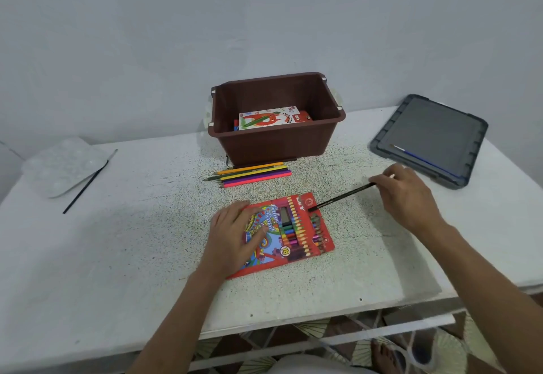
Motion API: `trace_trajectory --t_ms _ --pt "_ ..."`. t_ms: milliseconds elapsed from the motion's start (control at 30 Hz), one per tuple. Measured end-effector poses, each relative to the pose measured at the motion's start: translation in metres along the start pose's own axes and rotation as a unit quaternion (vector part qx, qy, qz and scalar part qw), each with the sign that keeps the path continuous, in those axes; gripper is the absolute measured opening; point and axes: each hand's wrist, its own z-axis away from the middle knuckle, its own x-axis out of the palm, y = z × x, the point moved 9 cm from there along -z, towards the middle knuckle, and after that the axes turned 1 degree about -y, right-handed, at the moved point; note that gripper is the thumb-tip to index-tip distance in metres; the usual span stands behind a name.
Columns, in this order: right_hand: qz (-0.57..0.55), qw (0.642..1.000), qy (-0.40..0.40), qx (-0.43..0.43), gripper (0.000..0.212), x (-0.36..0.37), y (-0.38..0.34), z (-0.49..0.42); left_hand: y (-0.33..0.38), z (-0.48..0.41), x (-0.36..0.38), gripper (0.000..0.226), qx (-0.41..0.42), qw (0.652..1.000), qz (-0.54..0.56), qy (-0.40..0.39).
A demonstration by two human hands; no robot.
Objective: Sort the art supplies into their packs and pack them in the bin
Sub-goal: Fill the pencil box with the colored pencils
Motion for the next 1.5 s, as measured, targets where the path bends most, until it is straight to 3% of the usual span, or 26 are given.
trace_trajectory --t_ms 367,567,733,933,1267,1400,1500 --pt "-0.112 0.991 -0.018 -0.075 0.026 0.040 -0.104 0.021 -0.007 0.002 0.003 0.054 -0.024 1.000 -0.001 0.004" --pt "-0.198 0.980 0.011 -0.019 0.030 0.048 -0.098 0.032 -0.010 0.002 0.005 0.054 -0.022 1.000 0.001 0.006" --pt "-0.217 0.974 -0.022 -0.054 0.043 0.051 -0.103 0.035 -0.010 0.003 0.005 0.054 -0.020 1.000 0.006 0.010" --pt "-0.224 0.969 -0.030 -0.104 0.041 0.048 -0.115 0.040 -0.012 0.003 0.006 0.054 -0.032 0.999 0.010 -0.003" --pt "-0.268 0.961 -0.036 -0.050 0.039 0.050 -0.105 0.037 -0.021 -0.012 -0.004 0.045 -0.066 0.995 0.072 0.012" --pt "-0.261 0.963 -0.040 -0.050 0.038 0.051 -0.105 0.038 -0.032 -0.029 -0.015 0.044 -0.116 0.992 0.033 0.025" --pt "-0.260 0.964 -0.030 -0.052 0.033 0.050 -0.105 0.038 -0.041 -0.044 -0.015 0.047 -0.126 0.991 -0.045 -0.013"
